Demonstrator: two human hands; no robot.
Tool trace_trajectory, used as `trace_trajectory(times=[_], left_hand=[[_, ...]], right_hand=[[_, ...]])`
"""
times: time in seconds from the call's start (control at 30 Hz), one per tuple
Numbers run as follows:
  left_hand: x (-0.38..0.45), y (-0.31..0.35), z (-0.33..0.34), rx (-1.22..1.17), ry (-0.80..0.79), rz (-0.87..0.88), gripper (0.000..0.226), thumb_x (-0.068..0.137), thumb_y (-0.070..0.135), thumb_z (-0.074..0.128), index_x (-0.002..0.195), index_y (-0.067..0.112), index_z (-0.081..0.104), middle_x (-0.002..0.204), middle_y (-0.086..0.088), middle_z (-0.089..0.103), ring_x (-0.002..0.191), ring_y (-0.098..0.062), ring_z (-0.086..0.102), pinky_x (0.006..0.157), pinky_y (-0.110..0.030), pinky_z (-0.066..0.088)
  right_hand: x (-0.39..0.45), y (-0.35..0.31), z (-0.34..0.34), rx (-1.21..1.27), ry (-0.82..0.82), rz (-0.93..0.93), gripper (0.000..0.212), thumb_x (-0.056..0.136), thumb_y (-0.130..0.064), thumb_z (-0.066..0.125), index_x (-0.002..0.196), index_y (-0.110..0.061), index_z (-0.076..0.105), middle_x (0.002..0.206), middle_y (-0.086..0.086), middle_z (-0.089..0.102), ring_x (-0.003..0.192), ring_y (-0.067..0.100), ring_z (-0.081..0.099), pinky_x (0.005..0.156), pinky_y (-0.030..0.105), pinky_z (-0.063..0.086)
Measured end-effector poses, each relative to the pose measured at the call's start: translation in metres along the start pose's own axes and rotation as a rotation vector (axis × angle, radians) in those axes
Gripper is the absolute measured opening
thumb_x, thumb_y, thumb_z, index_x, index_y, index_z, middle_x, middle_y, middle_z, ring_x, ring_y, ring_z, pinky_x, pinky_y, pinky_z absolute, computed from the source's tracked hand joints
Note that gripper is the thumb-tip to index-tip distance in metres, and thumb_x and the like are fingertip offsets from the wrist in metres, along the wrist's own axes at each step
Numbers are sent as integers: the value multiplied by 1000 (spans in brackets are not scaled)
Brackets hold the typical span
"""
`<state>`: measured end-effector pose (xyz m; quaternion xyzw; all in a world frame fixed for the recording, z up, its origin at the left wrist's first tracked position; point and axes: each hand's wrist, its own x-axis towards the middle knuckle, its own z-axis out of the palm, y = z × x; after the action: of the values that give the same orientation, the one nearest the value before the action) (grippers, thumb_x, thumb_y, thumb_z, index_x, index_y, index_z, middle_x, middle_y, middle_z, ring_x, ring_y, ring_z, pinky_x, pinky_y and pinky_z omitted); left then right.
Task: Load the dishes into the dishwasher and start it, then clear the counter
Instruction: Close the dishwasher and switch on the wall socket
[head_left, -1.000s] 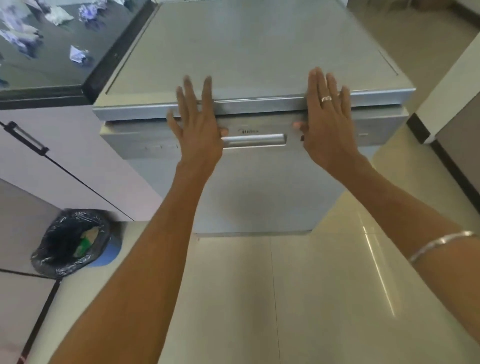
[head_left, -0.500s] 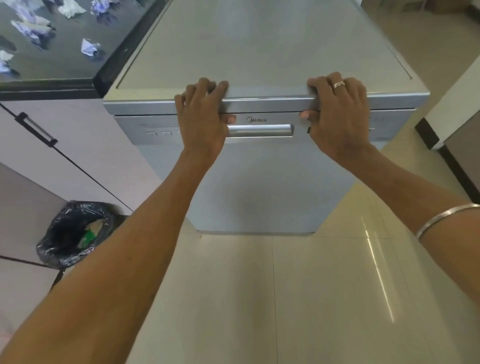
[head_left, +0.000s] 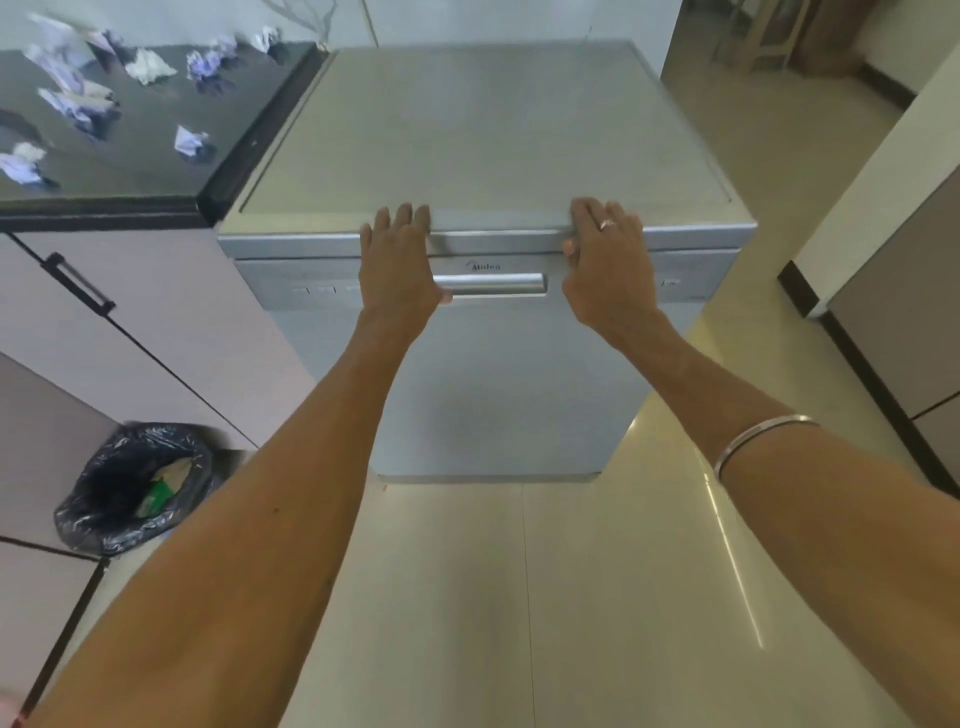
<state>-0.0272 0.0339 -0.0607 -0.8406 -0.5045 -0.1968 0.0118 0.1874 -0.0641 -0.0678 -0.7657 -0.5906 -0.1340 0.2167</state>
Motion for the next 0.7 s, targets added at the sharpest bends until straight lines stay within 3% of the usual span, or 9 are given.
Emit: trace_trajectory(times=[0.13, 0.2, 0.3, 0.4, 0.53, 0.7], left_hand=[[-1, 6, -9, -20, -34, -20, 89, 74, 47, 80, 143, 10, 40, 145, -10, 44, 137, -36, 34, 116, -52, 26], [-1, 9, -14, -26, -70, -36, 88, 77, 44, 78, 147, 10, 36, 151, -10, 38, 143, -36, 27, 119, -52, 22], [-2, 13, -21, -39, -160, -82, 91, 79, 37, 77, 151, 12, 29, 158, -10, 29, 148, -35, 19, 121, -51, 17], [1, 16, -32, -57, -252, -112, 87, 85, 40, 69, 154, 13, 24, 161, -9, 22, 150, -34, 13, 122, -49, 13], [8, 23, -45, -136, -338, -171, 64, 101, 40, 39, 156, 13, 21, 164, -8, 16, 151, -31, 9, 123, -47, 9], [21, 22, -55, -121, -478, -205, 55, 105, 30, 26, 157, 13, 19, 164, -9, 14, 151, -32, 9, 123, -47, 11]], right_hand=[[3, -3, -14, -42, -107, 18, 55, 94, -21, 26, 145, -1, 38, 143, 15, 47, 131, 38, 42, 113, 48, 30], [5, -5, -19, -46, -148, 27, 54, 97, -21, 30, 146, 0, 37, 146, 16, 45, 133, 39, 41, 113, 48, 31], [5, -8, -23, -31, -207, 28, 60, 95, -26, 21, 147, 1, 38, 146, 17, 47, 133, 40, 43, 112, 49, 34], [7, -8, -28, -8, -256, 41, 54, 99, -21, 38, 148, 1, 37, 149, 18, 44, 136, 41, 41, 114, 49, 33], [16, -6, -42, -27, -416, 26, 57, 104, -23, 32, 155, -2, 18, 160, 14, 25, 147, 36, 24, 120, 46, 21], [26, -9, -51, -59, -547, 21, 58, 106, -26, 24, 156, -3, 5, 164, 13, 12, 150, 34, 13, 121, 44, 14]])
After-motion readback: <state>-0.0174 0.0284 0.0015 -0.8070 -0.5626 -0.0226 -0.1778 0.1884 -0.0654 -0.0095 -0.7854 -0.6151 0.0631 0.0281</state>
